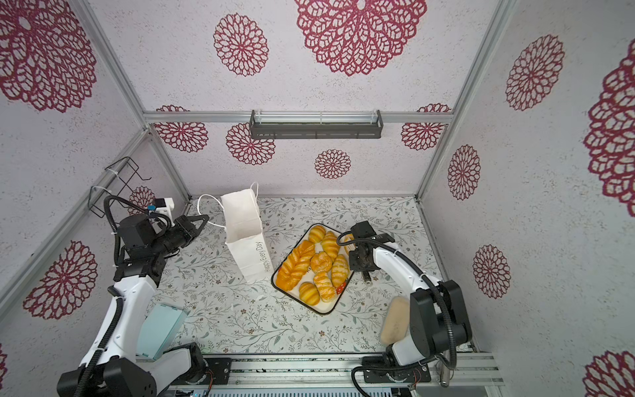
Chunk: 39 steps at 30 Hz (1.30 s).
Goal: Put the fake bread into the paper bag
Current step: 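Move the tongs with the right gripper over the tray onto a yellow bread roll, then squeeze the tongs on the yellow roll and lift it with the right gripper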
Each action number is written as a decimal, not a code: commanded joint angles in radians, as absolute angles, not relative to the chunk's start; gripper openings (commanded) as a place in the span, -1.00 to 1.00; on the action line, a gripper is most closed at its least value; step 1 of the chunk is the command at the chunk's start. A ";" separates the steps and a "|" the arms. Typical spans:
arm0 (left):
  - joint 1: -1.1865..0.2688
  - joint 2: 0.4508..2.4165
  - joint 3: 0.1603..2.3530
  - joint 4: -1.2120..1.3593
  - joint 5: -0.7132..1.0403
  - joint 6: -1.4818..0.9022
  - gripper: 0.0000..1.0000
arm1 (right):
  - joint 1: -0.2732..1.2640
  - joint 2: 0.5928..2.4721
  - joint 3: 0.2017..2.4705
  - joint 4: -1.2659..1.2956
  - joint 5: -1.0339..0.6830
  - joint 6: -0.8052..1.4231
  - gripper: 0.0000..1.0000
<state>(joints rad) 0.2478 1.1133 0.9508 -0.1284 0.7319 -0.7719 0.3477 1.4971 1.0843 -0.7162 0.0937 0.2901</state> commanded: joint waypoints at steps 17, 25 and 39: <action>0.252 1.167 1.021 -0.071 0.753 -0.794 -0.84 | 0.373 1.323 1.204 -0.753 0.077 0.333 -0.60; 0.253 1.172 1.027 -0.058 0.761 -0.801 -0.54 | 0.416 1.302 1.299 -0.803 0.089 0.343 -0.61; 0.253 1.218 1.066 -0.038 0.742 -0.833 -1.00 | 0.557 1.331 1.525 -0.848 0.106 0.363 -0.61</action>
